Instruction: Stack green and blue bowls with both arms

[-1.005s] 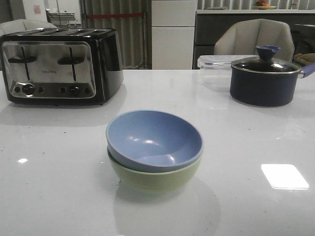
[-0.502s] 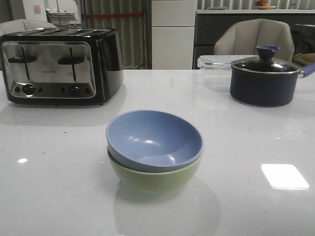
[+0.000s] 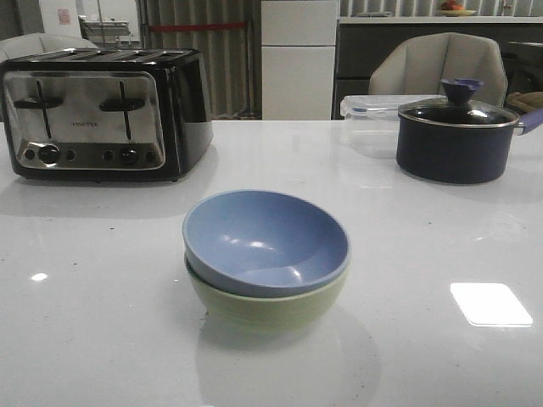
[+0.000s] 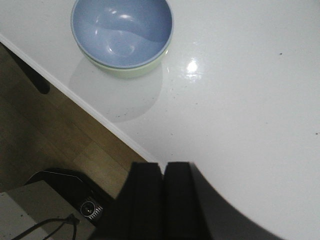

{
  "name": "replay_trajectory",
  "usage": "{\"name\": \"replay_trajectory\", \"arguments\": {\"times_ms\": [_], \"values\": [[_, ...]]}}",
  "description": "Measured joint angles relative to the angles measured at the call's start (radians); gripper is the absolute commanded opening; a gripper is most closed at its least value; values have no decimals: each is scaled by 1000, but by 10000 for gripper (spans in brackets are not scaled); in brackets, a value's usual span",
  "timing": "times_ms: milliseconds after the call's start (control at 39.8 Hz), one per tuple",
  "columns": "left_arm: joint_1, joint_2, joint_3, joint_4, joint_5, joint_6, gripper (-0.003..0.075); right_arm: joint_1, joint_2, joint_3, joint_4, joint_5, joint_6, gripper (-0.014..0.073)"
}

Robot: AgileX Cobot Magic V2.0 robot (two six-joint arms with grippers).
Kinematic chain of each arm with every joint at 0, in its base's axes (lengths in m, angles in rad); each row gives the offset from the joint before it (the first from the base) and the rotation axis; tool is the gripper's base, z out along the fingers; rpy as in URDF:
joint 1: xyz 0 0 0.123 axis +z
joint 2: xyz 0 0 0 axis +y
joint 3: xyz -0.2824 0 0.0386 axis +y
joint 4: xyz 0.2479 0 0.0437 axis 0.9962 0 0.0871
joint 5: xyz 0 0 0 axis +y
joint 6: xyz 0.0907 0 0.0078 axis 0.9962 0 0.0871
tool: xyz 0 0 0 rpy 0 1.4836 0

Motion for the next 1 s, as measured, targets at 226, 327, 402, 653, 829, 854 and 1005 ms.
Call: {"name": "replay_trajectory", "arguments": {"times_ms": [226,327,402,653,829,854,1005], "values": [[224,-176,271,-44,-291,2,99,0,0,0,0,0,0,19],[265,-200,318,-52,-325,2,98,0,0,0,0,2,0,19],[274,-200,335,-55,-343,2,99,0,0,0,0,2,0,19],[264,-200,338,-41,-353,-24,100,0,0,0,0,4,0,19],[264,-200,342,28,-353,-148,100,0,0,0,0,4,0,19],[264,-200,342,33,-353,-156,100,0,0,0,0,4,0,19],[264,-200,342,48,-389,-169,99,0,0,0,0,4,0,19]]}}
